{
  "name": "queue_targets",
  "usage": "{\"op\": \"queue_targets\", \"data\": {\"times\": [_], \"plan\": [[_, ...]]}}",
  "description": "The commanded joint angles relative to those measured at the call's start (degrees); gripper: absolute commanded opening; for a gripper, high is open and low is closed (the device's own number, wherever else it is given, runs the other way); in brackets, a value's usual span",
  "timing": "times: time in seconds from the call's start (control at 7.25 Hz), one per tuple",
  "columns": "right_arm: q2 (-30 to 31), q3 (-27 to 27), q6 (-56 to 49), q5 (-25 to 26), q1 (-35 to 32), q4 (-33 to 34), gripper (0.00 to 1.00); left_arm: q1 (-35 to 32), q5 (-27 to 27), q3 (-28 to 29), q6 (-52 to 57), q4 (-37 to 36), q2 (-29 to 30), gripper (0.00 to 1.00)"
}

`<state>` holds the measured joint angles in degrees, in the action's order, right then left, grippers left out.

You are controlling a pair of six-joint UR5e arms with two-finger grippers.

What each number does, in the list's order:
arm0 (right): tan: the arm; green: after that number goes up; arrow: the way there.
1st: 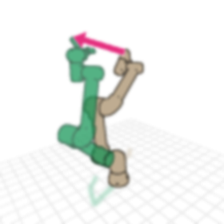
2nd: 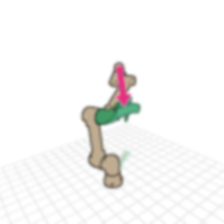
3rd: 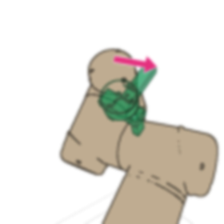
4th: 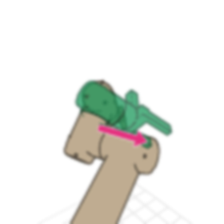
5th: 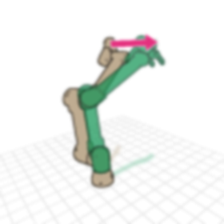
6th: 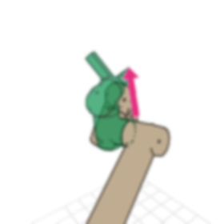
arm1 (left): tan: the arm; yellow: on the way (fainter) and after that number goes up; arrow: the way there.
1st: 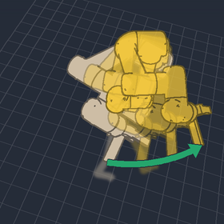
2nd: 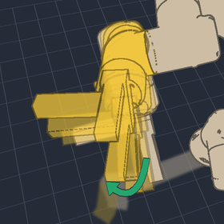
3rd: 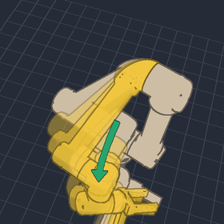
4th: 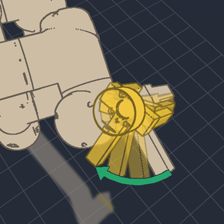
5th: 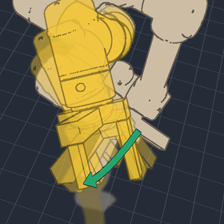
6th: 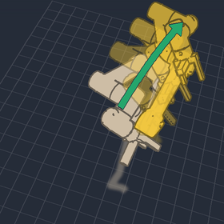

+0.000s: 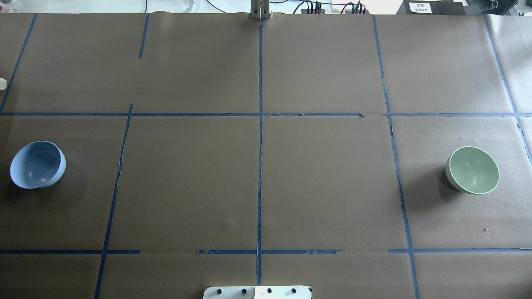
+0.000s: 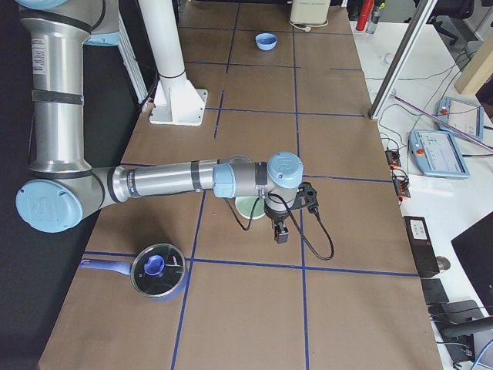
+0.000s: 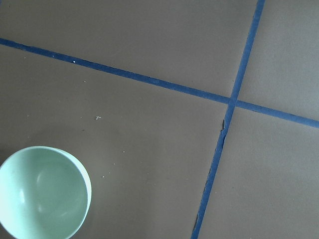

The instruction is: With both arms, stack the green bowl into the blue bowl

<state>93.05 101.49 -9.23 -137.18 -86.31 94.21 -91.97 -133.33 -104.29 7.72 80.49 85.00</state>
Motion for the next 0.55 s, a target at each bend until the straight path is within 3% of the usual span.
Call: {"op": "queue_targets", "data": {"times": [0.0,0.41], "plan": [[0.02,-0.15,0.17,-0.10,0.01,0.01,1.00,0.04,-0.09,-1.18,-0.07,0.10,-0.45,1.00],[-0.07,-0.94,0.26,-0.19,0.09,0.01,1.00,0.04,-2.88,1.08,0.28,5.79,-2.98,1.00]]}}
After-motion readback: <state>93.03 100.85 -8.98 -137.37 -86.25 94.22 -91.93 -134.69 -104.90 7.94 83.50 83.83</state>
